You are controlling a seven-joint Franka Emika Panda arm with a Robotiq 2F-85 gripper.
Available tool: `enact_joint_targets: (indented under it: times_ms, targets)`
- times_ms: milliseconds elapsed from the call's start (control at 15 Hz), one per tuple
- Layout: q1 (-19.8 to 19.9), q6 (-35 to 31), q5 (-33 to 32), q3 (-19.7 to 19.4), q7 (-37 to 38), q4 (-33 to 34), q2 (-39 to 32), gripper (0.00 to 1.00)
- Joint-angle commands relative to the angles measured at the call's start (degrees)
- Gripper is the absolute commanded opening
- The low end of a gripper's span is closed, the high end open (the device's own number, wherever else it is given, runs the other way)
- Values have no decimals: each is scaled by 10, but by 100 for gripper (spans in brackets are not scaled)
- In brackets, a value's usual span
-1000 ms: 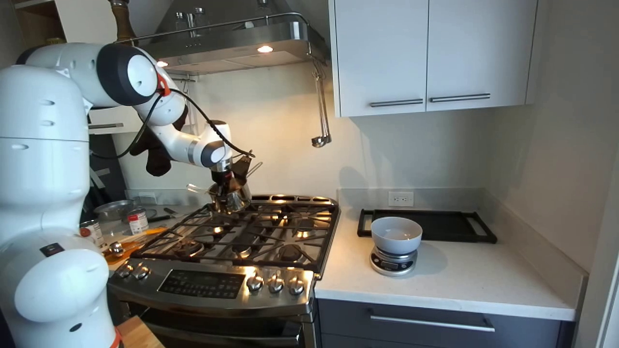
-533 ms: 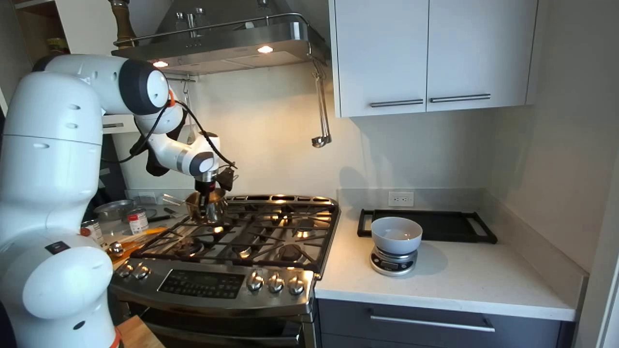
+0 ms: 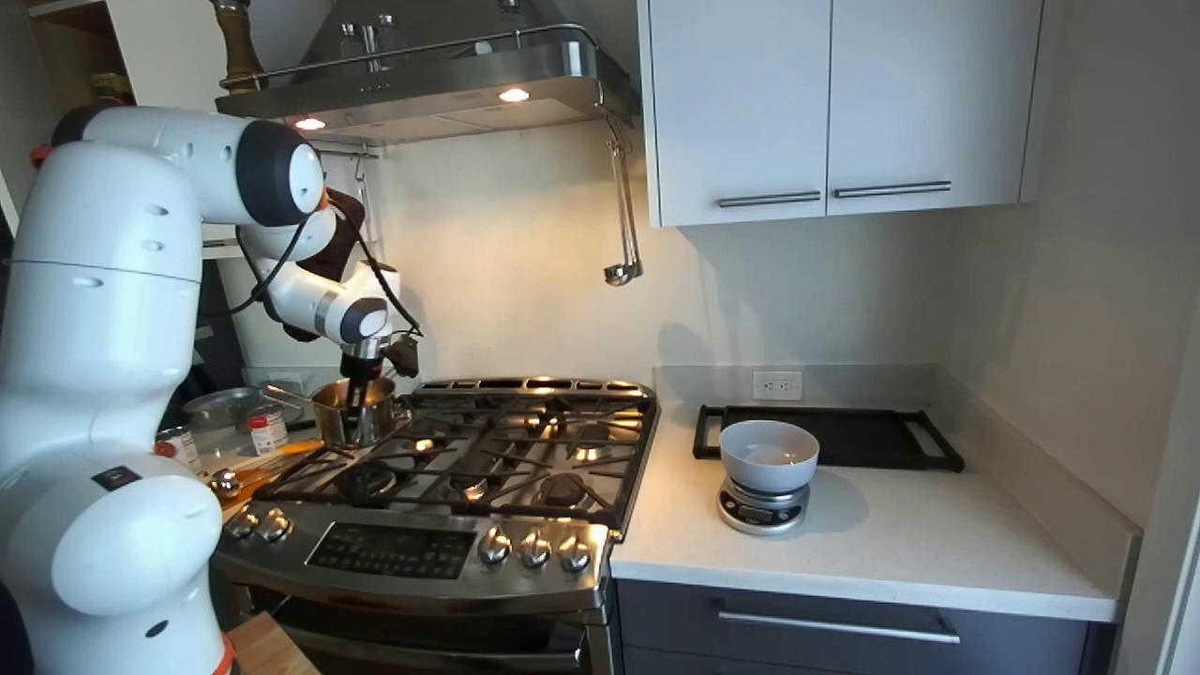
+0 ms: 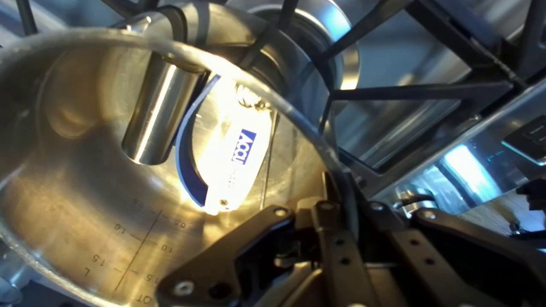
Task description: Put the pot on the left back plate
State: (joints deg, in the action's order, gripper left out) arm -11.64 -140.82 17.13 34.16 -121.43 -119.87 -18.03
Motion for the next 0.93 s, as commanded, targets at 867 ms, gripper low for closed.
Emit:
enact_joint_targets:
  times_ms: [867]
  targets:
    - [-46, 50, -56, -48, 7, 29, -17, 1]
